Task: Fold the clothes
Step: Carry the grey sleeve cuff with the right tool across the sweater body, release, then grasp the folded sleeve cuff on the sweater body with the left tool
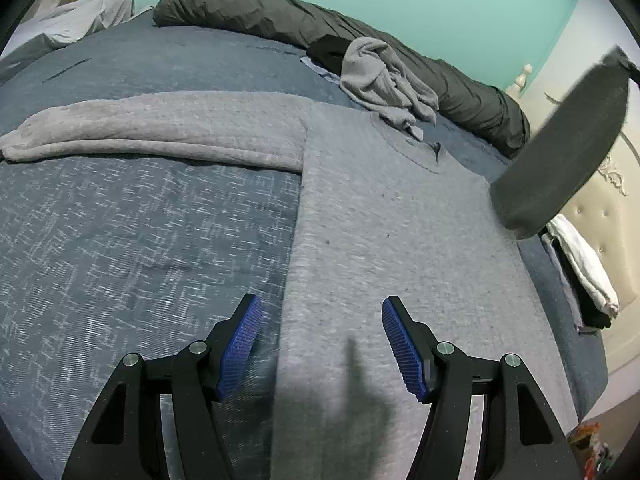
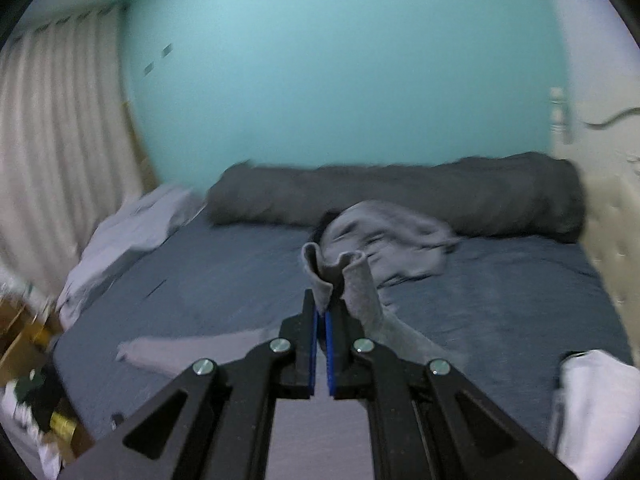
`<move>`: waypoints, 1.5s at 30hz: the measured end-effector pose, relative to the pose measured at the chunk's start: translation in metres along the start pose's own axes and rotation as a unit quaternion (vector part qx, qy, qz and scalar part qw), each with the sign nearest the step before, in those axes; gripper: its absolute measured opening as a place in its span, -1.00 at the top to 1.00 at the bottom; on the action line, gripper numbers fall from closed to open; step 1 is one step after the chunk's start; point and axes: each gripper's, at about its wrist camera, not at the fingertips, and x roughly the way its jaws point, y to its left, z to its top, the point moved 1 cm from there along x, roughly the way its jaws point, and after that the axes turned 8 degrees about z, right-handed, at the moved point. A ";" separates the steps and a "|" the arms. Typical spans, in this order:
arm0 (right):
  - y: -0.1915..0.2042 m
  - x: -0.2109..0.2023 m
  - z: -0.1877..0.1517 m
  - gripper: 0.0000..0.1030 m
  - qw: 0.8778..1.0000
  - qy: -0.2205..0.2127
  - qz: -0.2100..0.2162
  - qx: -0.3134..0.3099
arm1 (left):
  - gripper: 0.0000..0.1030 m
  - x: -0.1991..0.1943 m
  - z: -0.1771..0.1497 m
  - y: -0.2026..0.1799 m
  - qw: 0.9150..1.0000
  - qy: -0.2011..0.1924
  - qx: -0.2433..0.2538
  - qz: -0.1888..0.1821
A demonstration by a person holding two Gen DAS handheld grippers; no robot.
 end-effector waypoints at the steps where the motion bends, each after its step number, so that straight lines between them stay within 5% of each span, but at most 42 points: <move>1: 0.014 0.017 -0.011 0.94 1.000 0.015 0.016 0.002 | -0.30 -0.004 0.000 0.004 1.000 -0.003 -0.003 -0.001; 8: 0.088 0.122 -0.123 0.94 0.988 0.114 0.100 0.033 | -0.30 -0.020 0.000 0.029 1.000 -0.017 -0.022 0.002; 18: 0.137 0.207 -0.267 0.88 0.966 0.210 0.130 0.073 | -0.30 -0.030 -0.001 0.056 0.999 -0.021 -0.045 0.009; 21: 0.142 0.214 -0.284 0.87 0.963 0.219 0.137 0.078 | -0.30 -0.029 -0.001 0.056 0.999 -0.019 -0.043 0.008; 23: 0.146 0.215 -0.290 0.65 0.959 0.231 0.148 0.075 | -0.30 -0.027 -0.002 0.053 0.999 -0.016 -0.040 0.008; 30: 0.119 0.170 -0.290 0.38 0.966 0.157 0.176 0.107 | -0.30 -0.023 -0.003 0.045 0.999 -0.012 -0.032 0.006; 38: 0.018 0.124 -0.302 0.37 0.974 0.148 0.049 0.161 | -0.30 -0.007 -0.007 0.025 1.000 0.010 -0.004 -0.004; 45: -0.004 0.114 -0.313 0.37 0.971 0.152 0.042 0.182 | -0.30 0.005 -0.009 0.017 1.000 0.030 0.006 -0.004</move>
